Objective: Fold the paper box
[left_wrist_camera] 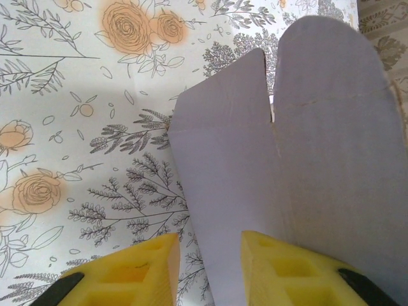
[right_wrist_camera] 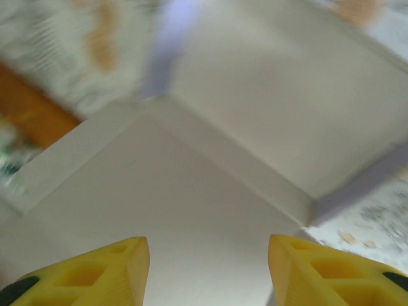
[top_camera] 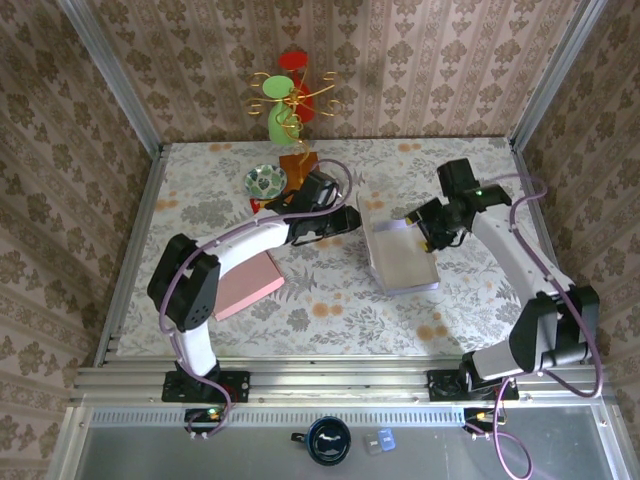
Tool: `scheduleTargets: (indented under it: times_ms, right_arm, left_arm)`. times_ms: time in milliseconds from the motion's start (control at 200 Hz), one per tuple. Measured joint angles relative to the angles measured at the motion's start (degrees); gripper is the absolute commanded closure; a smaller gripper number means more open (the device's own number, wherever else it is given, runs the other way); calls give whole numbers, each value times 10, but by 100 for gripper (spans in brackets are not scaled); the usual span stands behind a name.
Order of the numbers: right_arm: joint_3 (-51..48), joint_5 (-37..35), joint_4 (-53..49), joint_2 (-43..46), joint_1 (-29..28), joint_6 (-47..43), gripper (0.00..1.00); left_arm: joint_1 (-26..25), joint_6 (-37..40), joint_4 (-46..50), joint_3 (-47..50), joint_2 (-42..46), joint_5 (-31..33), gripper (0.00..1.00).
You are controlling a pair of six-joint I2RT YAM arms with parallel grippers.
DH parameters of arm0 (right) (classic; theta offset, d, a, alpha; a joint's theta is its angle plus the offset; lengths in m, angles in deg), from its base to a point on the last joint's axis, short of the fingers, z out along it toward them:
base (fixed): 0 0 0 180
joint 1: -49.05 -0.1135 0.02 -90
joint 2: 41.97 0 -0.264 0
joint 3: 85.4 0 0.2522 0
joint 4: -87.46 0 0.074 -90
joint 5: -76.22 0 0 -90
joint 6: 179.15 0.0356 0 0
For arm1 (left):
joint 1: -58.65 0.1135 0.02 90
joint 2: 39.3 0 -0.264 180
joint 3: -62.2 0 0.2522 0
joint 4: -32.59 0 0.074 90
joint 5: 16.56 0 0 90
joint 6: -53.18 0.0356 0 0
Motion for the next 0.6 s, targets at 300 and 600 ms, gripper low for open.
scheduleTargets:
  times_ms: [300, 600]
  right_arm:
    - [93, 45, -16, -35, -53, -193, 51]
    - [127, 62, -80, -103, -61, -282, 55]
  left_arm:
    - [0, -1, 0, -20, -21, -12, 69]
    - [-2, -9, -1, -33, -33, -21, 69]
